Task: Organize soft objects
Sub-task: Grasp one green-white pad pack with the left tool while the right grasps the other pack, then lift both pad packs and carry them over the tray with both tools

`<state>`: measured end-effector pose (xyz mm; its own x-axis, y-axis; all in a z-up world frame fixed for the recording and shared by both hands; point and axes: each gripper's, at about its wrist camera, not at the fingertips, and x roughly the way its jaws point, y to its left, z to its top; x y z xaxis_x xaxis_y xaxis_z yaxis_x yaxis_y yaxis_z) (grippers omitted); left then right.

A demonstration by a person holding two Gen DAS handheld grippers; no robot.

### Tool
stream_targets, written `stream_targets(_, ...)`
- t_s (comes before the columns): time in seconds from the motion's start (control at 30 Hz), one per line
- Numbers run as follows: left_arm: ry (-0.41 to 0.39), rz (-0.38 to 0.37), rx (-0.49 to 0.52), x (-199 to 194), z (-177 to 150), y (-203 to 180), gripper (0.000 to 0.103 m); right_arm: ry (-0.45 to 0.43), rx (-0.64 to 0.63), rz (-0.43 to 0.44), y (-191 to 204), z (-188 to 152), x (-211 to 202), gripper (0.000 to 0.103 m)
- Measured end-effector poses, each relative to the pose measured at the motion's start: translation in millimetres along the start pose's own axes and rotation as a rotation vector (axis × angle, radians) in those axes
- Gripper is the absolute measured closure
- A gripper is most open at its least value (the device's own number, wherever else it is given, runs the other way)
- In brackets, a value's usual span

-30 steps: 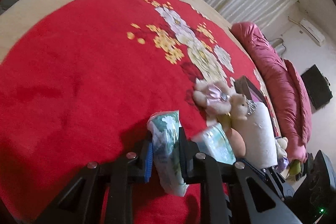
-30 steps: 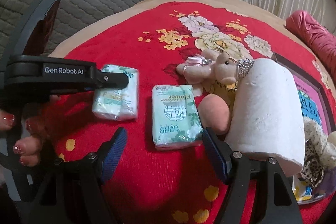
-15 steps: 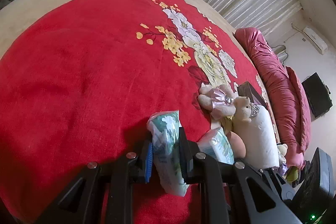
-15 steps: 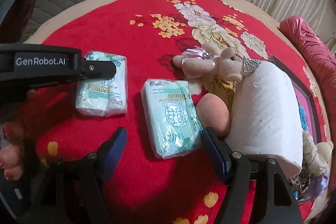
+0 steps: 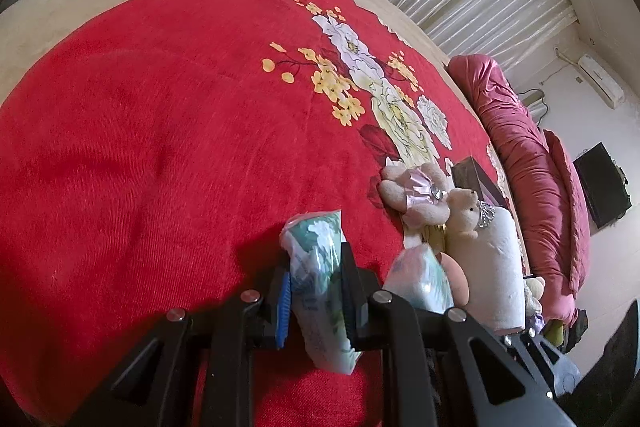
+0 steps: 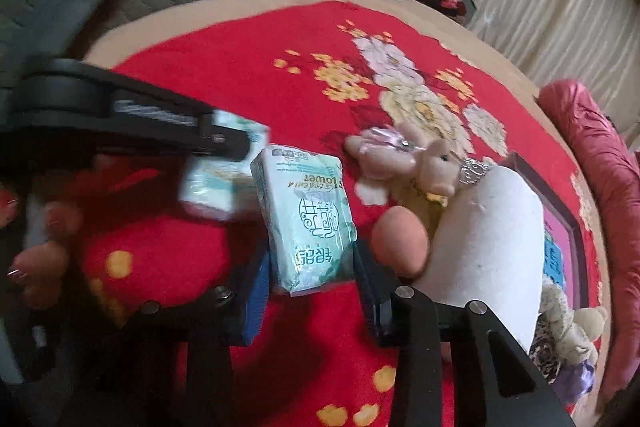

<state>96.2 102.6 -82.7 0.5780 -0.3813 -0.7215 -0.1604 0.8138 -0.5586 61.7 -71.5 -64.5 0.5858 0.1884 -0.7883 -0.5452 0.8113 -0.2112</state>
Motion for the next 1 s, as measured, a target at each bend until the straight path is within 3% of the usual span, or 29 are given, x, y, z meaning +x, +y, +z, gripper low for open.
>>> stream_targets(0.5,-0.026,0.005,0.024,-8.1,-1.2,-6.9,0.082,-0.138,0.249,0.131,-53.4,-11.5,-41.9,0.063)
stream_targets(1.0,-0.051,-0.006,0.091,-25.0,-9.0,-32.7,0.082,-0.183,0.339,0.168,-75.6,-24.7,-61.4,0.063)
